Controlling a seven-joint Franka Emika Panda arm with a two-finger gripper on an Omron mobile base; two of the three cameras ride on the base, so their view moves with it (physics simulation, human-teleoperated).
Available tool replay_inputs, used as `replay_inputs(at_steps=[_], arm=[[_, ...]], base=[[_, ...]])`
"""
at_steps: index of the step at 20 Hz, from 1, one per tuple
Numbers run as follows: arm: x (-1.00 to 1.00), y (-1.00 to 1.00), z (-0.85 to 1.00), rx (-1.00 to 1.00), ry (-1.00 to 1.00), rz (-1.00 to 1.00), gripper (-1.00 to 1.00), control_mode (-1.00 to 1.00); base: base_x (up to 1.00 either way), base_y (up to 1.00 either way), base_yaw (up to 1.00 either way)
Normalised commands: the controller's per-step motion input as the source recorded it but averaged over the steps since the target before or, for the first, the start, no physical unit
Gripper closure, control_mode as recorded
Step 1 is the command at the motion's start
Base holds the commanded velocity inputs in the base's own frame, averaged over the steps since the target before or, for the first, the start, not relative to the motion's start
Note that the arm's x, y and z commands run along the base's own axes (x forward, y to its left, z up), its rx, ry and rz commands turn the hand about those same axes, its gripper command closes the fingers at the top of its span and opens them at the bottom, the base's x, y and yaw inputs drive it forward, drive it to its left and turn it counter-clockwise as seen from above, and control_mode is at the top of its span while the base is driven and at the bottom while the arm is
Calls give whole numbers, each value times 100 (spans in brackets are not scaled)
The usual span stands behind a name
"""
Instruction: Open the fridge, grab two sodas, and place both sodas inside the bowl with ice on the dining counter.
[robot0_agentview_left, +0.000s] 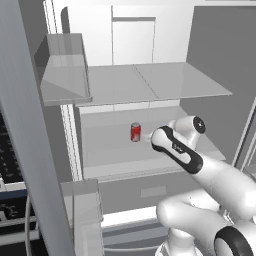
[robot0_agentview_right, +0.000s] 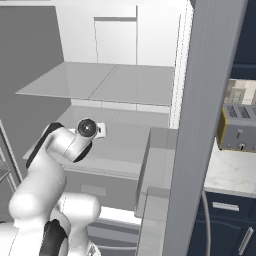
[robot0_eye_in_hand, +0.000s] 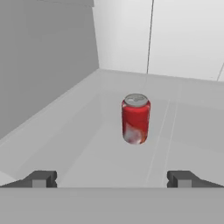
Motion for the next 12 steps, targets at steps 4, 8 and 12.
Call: replay_inputs(at_steps=[4,8,12], arm=[[27,0,0,0,0,0,-100,-100],[24,0,0,0,0,0,-100,-100],[29,0,0,0,0,0,-100,-100]], base=[[0,0,0],[0,0,0],[0,0,0]])
